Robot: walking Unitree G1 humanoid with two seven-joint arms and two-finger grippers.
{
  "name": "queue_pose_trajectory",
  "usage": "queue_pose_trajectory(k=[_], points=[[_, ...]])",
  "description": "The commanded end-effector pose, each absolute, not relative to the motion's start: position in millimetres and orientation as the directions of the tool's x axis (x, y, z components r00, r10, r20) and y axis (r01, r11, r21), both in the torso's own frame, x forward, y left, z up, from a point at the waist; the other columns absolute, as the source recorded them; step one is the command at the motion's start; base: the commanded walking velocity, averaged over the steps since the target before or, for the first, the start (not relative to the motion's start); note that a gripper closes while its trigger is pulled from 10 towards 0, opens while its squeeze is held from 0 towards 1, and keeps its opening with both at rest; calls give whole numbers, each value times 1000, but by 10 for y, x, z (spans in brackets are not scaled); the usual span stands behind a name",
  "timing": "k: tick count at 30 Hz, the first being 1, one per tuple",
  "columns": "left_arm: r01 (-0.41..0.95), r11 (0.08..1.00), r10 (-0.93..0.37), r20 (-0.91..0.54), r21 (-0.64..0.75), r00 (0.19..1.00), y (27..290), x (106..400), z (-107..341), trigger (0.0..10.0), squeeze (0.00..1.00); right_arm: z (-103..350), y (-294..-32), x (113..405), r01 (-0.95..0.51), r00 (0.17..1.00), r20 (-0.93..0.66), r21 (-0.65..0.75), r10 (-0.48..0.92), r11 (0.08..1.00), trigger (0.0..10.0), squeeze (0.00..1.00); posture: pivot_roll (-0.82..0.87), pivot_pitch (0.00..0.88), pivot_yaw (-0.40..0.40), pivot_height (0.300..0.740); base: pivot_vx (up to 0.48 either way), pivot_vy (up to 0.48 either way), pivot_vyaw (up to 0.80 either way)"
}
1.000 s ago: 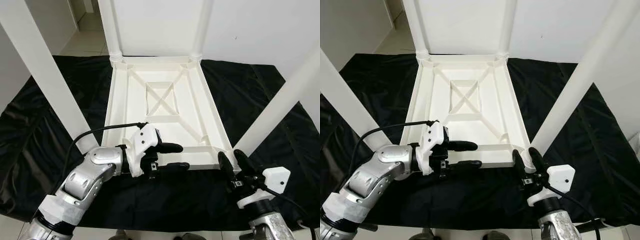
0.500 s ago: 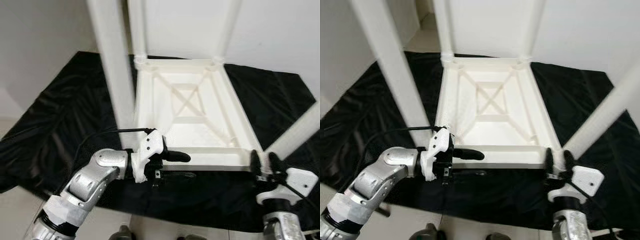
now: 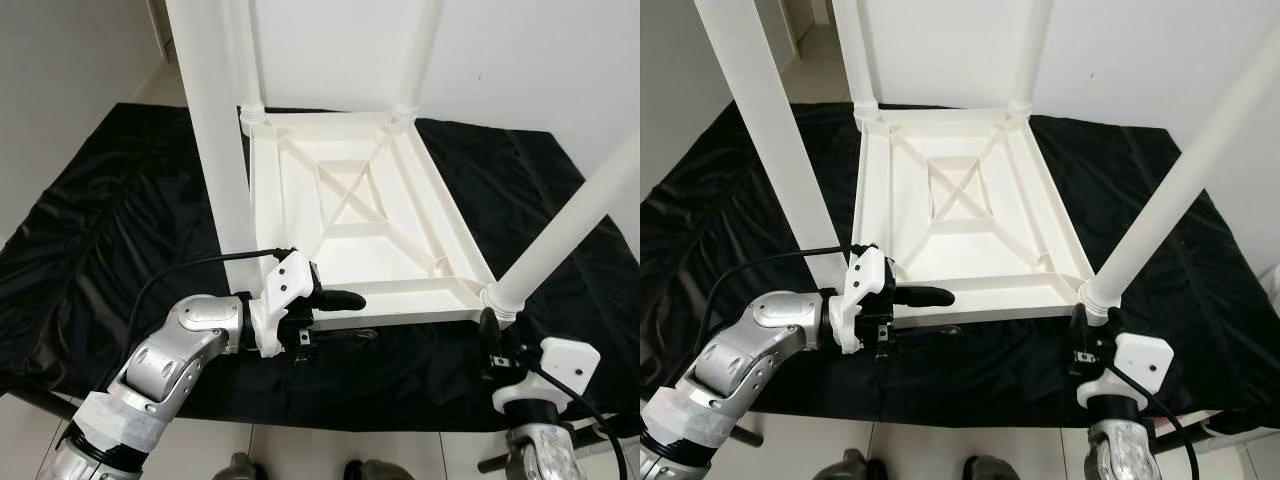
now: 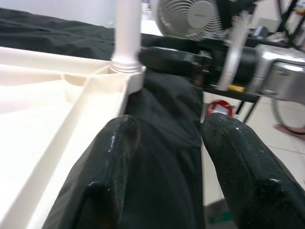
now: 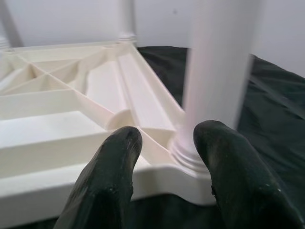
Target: Building children table
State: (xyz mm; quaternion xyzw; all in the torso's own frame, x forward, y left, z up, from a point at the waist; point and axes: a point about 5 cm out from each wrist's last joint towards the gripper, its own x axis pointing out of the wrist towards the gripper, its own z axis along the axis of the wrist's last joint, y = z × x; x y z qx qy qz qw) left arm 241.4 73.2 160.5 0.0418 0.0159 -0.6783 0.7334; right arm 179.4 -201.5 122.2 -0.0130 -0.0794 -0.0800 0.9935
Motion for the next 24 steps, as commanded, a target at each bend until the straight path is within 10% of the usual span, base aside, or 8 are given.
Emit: queue_pose_trajectory(k=[1, 24], points=[[999, 33, -996, -80, 25, 35, 749, 2374, 1627, 10000, 0, 1220, -1976, 1815, 141, 978, 158, -14, -137, 990, 10000, 0, -49, 50, 10, 740, 0, 0, 0], [991, 131, -986, -103, 8, 131, 975, 2217, 1549, 10000, 0, 1206, -1784, 1917, 22, 986, 166, -45, -14, 999, 10000, 0, -17, 60, -6, 740, 0, 0, 0]])
